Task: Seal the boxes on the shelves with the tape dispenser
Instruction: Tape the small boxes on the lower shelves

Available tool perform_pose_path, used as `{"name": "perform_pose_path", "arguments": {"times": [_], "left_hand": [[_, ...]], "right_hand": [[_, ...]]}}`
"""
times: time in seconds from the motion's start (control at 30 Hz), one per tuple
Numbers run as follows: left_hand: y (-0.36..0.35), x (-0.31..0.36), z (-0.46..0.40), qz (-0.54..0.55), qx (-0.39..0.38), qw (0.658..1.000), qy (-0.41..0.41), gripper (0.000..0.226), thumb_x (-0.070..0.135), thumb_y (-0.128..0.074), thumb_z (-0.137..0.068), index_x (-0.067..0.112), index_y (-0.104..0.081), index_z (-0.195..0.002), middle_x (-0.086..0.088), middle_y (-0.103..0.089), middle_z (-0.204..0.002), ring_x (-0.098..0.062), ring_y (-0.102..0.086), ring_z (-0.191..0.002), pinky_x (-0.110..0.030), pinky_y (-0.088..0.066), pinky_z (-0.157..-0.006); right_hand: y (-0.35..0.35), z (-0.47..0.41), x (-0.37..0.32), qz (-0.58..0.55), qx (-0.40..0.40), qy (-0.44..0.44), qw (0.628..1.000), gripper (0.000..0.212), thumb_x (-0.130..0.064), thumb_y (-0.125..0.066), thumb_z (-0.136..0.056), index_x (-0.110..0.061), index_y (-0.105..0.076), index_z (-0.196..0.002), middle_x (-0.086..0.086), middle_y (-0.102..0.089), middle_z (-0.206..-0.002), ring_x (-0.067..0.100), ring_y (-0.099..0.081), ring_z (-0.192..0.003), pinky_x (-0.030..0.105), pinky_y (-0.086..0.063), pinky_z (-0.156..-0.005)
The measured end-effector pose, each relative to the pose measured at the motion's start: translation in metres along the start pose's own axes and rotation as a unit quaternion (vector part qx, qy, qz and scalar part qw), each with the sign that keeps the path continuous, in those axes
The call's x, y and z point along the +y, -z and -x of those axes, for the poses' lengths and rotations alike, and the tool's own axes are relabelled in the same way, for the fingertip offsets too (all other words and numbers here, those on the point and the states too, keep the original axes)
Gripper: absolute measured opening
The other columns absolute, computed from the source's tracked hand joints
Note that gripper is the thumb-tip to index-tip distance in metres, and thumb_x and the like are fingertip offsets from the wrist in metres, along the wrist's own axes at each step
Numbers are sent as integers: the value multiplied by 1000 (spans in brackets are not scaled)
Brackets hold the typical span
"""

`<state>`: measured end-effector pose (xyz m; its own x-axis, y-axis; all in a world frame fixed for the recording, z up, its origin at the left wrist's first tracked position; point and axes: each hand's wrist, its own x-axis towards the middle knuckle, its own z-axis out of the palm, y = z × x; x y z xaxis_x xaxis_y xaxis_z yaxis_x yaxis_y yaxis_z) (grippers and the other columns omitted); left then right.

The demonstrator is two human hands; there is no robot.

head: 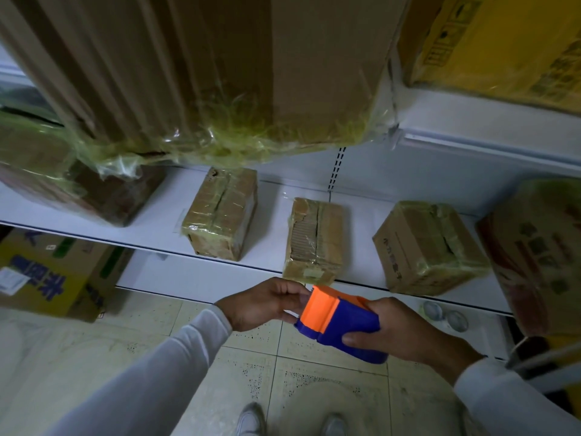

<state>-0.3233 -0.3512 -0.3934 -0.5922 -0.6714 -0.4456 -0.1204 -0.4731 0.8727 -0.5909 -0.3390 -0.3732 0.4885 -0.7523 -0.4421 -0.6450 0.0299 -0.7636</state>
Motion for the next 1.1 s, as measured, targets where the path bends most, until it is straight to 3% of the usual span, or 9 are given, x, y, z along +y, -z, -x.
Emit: {"name": "perform_pose_path", "arguments": {"times": [0.13,0.27,0.43,0.53,0.67,0.73,0.83,0.93,1.1], "left_hand": [[3,-4,-2,15,8,1000,2,19,18,-51,-98,15,-67,-107,-3,-68,-106,-17,-64,-101,-36,-50,-92],[4,-7,-3,11,0,1000,3,23,18,-52,-98,5,-65,-112,-8,-67,-107,-20,-63,-103,-32,-50,-89],[1,-9,-3,39,-11,999,-8,22,20,-61,-88,6,-69,-104,-5,-70,-100,-19,-64,-96,-35,-50,-92],[-1,-10,-4,57,0,998,-30,21,16,-60,-87,3,-67,-101,-3,-71,-95,-17,-66,-91,-31,-51,-85],[-4,-9,-4,35,48,996,-59,17,2,-46,-97,2,-63,-96,2,-69,-82,-11,-64,-78,-25,-50,-76],[-5,-5,-6,-3,74,994,-78,19,4,-44,-99,-2,-61,-95,-6,-63,-80,-15,-58,-76,-24,-47,-76],[1,-1,-7,-7,102,989,-106,18,5,-44,-98,-4,-59,-93,-12,-58,-81,-18,-54,-75,-24,-48,-74],[21,-2,0,30,158,981,-112,19,8,-44,-98,-2,-60,-92,-4,-68,-79,-19,-66,-80,-28,-54,-80],[42,2,-4,29,224,970,-91,21,15,-45,-98,2,-61,-92,-5,-70,-81,-21,-67,-82,-31,-53,-81]], "right_hand": [[1,-2,2,-2,5,-3,1000,46,-64,-76,-67,-28,-68,-96,-9,-76,-87,5,-73,-79,31,-61,-73],[2,-2,5,14,-3,-3,1000,45,-65,-76,-67,-29,-67,-93,-7,-75,-84,5,-72,-77,28,-60,-70],[1,0,7,3,-14,-7,1000,49,-64,-77,-67,-26,-68,-96,-6,-76,-87,7,-73,-78,29,-61,-71],[-1,-1,7,-14,-15,-3,1000,48,-63,-78,-67,-26,-68,-96,-7,-76,-88,7,-73,-79,30,-60,-72],[0,-4,2,-25,-9,9,1000,38,-62,-78,-69,-33,-69,-92,-7,-76,-86,7,-73,-78,28,-58,-69],[4,-6,-4,-33,-12,16,999,33,-63,-76,-70,-36,-69,-88,-7,-75,-82,8,-72,-75,25,-54,-65],[17,-11,-12,-30,-21,18,999,45,-63,-74,-73,-24,-71,-94,0,-76,-88,15,-73,-82,35,-58,-72],[35,-6,-11,-19,-24,-6,1000,31,-55,-77,-77,-25,-72,-85,-1,-76,-81,12,-73,-75,21,-53,-64],[63,-10,-20,-8,-32,-34,999,26,-43,-74,-82,-20,-67,-73,-6,-72,-65,4,-68,-60,13,-46,-55]]}}
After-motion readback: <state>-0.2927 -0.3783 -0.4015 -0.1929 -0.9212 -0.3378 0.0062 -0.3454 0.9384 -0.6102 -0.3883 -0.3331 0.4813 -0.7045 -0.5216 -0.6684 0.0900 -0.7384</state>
